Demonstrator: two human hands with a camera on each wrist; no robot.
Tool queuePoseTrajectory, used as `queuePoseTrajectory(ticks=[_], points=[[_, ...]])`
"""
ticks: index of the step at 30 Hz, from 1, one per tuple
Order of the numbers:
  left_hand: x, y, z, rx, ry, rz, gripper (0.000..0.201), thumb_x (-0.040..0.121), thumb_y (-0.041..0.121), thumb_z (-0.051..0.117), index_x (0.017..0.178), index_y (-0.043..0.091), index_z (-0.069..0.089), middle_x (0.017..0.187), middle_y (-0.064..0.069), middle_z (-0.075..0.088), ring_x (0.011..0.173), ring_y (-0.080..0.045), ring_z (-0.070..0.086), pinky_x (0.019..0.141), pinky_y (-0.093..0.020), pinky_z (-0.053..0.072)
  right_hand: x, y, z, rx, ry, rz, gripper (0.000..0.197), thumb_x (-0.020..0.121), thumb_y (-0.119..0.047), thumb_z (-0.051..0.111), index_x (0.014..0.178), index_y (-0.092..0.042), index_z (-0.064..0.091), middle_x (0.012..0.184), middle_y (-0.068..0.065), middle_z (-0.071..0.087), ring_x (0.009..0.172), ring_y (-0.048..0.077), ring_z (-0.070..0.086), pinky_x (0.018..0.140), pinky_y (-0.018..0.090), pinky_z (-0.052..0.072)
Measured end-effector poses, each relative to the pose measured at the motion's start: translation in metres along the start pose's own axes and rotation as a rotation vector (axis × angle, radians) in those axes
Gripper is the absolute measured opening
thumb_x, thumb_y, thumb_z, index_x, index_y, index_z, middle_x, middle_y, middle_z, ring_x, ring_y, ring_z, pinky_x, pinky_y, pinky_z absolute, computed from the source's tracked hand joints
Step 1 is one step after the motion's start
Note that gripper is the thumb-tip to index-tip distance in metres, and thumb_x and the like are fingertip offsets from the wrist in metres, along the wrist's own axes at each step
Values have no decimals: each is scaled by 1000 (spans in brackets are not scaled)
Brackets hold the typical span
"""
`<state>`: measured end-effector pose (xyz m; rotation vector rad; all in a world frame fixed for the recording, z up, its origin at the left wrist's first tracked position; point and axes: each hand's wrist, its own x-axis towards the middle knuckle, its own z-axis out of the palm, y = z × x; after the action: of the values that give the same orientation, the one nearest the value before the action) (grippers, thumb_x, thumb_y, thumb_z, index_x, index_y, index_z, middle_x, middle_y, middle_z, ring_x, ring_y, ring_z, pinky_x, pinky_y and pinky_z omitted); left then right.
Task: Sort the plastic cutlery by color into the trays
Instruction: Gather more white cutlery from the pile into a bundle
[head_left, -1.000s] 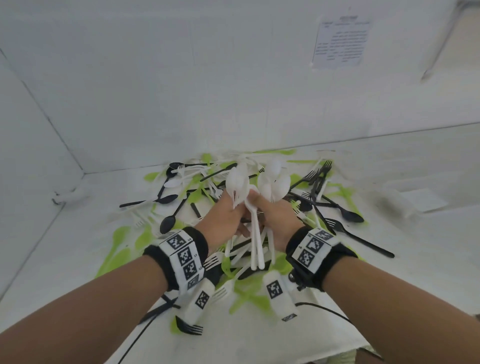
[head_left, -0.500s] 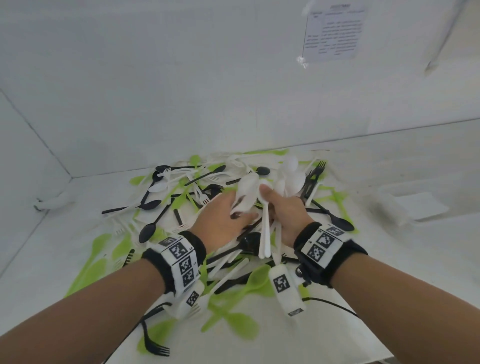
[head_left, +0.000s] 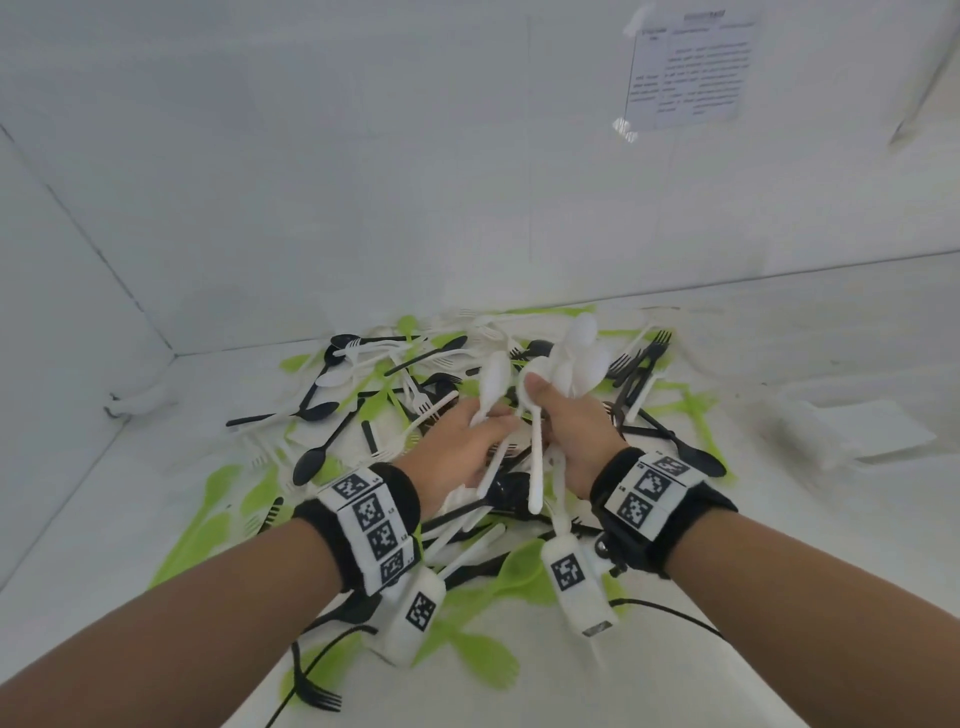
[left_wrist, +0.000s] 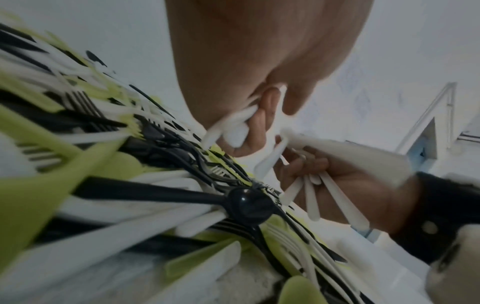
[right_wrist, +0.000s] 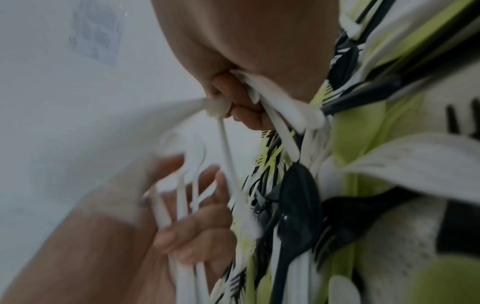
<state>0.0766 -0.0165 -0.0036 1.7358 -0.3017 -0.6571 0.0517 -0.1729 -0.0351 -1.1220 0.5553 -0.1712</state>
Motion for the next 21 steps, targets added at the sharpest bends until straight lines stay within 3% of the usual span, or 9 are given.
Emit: queuePoseTrajectory(ticks=[3,7,8,10,12,14,15,18,21], points=[[1,0,-12,-107,146,-51,21,97,19,50,115,11,43,98,-11,42,54,-11,28,50,-26,26,9,-3,-15,-22,106,-10,41,86,-40,80,96,-1,70,67,9,55,57,25,51,63,41,50],[-4,-2,-11,2,98,33,4,105,19,50,109,19,52,91,-8,61,54,-9,42,55,-27,35,1,-3,-5,-63,-54,-11,74,66,-54,89,104,7,71,89,27,63,78,37,58,86,61,57],[-8,0,-6,41,57,69,6,106,21,50,103,22,54,85,-2,63,54,-8,47,57,-26,39,-2,1,4,-92,-93,-3,79,60,-58,90,103,6,72,95,32,66,79,40,61,88,67,55],[-14,3,2,109,-20,121,18,108,23,45,98,17,59,74,5,65,57,-9,53,58,-22,43,-8,8,17,-103,-107,-10,68,64,-55,87,99,2,74,92,31,70,77,41,65,82,70,55],[-15,0,1,160,-62,121,29,110,29,41,105,9,62,78,6,68,67,-13,57,66,-24,46,-7,11,18,-72,-72,-1,48,79,-46,83,98,-2,73,80,21,69,68,35,64,73,57,61],[-15,-4,-8,214,-13,105,32,110,34,42,118,14,65,97,5,71,88,-15,64,83,-29,49,-4,7,10,-53,-11,8,37,88,-40,78,98,-6,72,71,7,66,61,24,58,64,40,53],[-15,-5,-13,214,53,84,31,109,34,42,125,16,62,99,4,68,89,-14,63,84,-29,49,-2,4,5,-49,27,3,34,89,-39,77,97,-7,70,66,3,62,57,20,54,61,37,49],[-11,-9,-26,88,243,-20,26,106,31,46,128,17,42,79,-1,44,57,-12,39,51,-24,35,-3,-9,-3,-68,61,-16,31,90,-38,76,92,-8,69,59,0,54,56,20,48,60,35,48],[-8,-8,-31,-22,308,-85,21,100,22,46,117,22,34,74,1,37,50,-10,30,46,-26,27,-14,-11,10,-103,-18,-5,33,92,-38,74,97,-5,70,68,4,58,64,24,52,67,36,49]])
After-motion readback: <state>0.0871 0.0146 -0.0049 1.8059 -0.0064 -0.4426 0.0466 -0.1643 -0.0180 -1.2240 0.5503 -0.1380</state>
